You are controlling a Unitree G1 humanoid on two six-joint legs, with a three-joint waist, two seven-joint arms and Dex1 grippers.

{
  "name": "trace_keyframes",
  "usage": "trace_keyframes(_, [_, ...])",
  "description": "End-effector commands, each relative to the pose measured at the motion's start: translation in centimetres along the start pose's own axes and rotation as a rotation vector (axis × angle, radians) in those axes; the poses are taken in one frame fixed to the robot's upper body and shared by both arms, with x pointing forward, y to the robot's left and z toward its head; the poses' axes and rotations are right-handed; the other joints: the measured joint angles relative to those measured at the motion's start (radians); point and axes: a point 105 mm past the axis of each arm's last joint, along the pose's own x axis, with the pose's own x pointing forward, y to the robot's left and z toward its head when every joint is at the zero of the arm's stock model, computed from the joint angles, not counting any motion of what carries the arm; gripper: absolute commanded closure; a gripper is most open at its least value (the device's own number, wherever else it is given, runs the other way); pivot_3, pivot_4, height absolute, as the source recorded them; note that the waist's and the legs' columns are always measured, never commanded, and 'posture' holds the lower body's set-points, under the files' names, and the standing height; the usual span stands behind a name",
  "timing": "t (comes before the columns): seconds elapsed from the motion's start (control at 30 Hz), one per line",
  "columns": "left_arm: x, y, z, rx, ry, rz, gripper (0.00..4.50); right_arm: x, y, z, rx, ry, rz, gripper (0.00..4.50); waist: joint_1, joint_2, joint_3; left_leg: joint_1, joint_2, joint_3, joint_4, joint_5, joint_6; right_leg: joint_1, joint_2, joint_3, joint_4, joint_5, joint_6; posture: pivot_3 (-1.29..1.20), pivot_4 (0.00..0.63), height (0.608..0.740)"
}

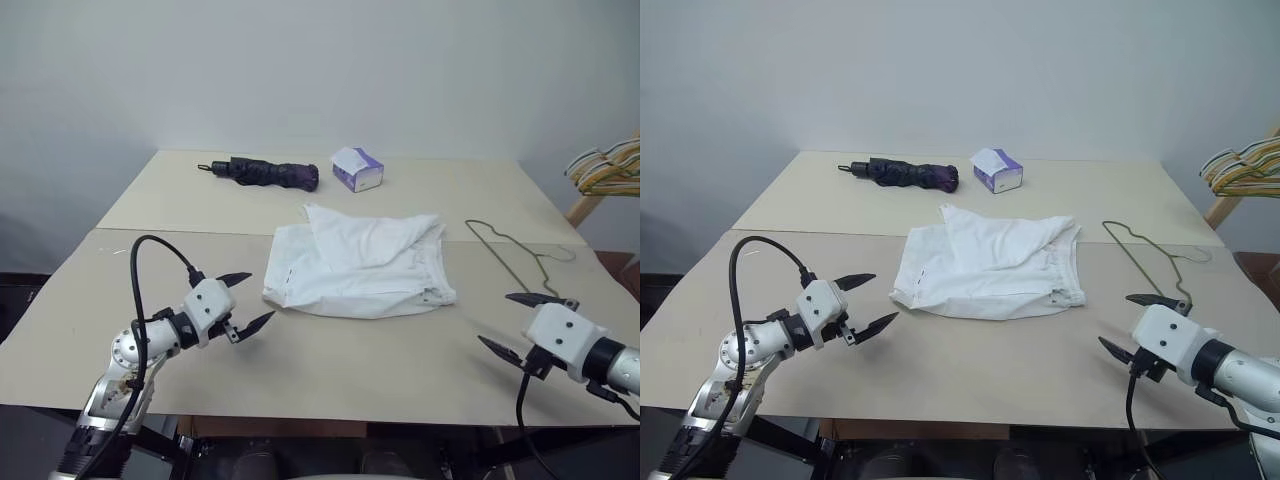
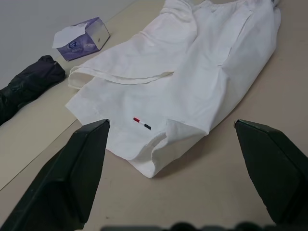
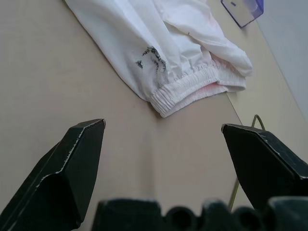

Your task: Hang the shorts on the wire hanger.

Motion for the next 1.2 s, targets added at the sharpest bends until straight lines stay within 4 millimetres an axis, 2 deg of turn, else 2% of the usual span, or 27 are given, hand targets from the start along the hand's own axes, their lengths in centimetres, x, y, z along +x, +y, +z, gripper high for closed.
trace_keyframes(0.03, [-0.2,0.4,1.2,-0.007,-0.054,0.010,0.03,-0.1,-0.4,0.9,-0.035,-0.030,-0.007,0.00,0.000,0.000,0.000,0.000,0.000,0.000,0.000,0.000,0.000,0.000,0.000,0.000,0.000,0.000,0.000,-0.01,0.000,0.740])
trace_keyframes(0.33, [0.1,0.7,1.3,0.014,-0.040,0.031,0.03,0.0,-0.4,1.0,-0.040,-0.033,-0.005,0.00,0.000,0.000,0.000,0.000,0.000,0.000,0.000,0.000,0.000,0.000,0.000,0.000,0.000,0.000,0.000,-0.02,0.000,0.740])
trace_keyframes(0.43, [0.3,0.6,1.2,0.037,-0.026,-0.009,0.03,0.1,-0.7,1.0,-0.041,-0.034,-0.008,0.00,-0.001,0.000,0.000,0.000,0.000,0.000,0.000,0.000,0.000,0.000,0.000,0.000,0.000,0.000,0.000,-0.03,0.000,0.740])
trace_keyframes(0.63, [1.4,-0.2,0.3,0.213,0.046,-0.162,0.03,0.2,-1.2,1.4,-0.057,-0.041,-0.024,0.00,-0.003,0.000,0.000,0.000,0.000,0.000,0.000,0.000,0.000,-0.001,0.000,0.000,0.000,0.000,0.000,-0.06,0.000,0.740])
trace_keyframes(0.8, [3.5,-0.9,-0.2,0.340,0.075,-0.290,0.03,0.1,-0.8,1.3,-0.049,-0.035,-0.032,0.00,-0.003,0.000,0.000,-0.001,0.000,0.001,0.000,0.000,0.000,-0.001,0.000,0.000,0.000,0.000,0.000,-0.07,0.000,0.740])
trace_keyframes(0.93, [6.1,-0.1,0.0,0.427,0.091,-0.301,0.03,0.2,-0.4,1.3,-0.043,-0.036,-0.036,0.00,-0.005,0.000,0.000,-0.002,-0.001,0.000,0.000,0.001,0.001,-0.001,0.000,0.000,0.000,0.001,0.001,-0.09,0.000,0.740])
trace_keyframes(1.03, [6.7,0.2,-0.9,0.459,0.157,-0.352,0.03,0.1,-0.2,1.3,-0.043,-0.031,-0.040,0.00,-0.014,0.000,0.000,-0.003,-0.001,0.000,0.001,0.002,0.003,-0.001,0.000,0.000,0.000,0.001,0.002,-0.11,0.000,0.740])
trace_keyframes(1.13, [6.5,0.4,-1.6,0.477,0.201,-0.399,0.62,-0.1,-0.1,1.2,-0.038,-0.024,-0.050,0.00,-0.032,0.001,0.000,-0.003,-0.001,0.000,0.001,0.003,0.005,-0.001,0.000,0.000,0.000,0.001,0.002,-0.12,0.000,0.740])
trace_keyframes(1.2, [6.5,0.6,-1.7,0.493,0.208,-0.399,1.23,-0.2,0.0,1.1,-0.037,-0.019,-0.053,0.00,-0.036,0.001,0.000,-0.004,0.000,0.000,0.001,0.003,0.006,-0.002,0.001,0.000,0.000,0.001,0.002,-0.12,0.000,0.740])
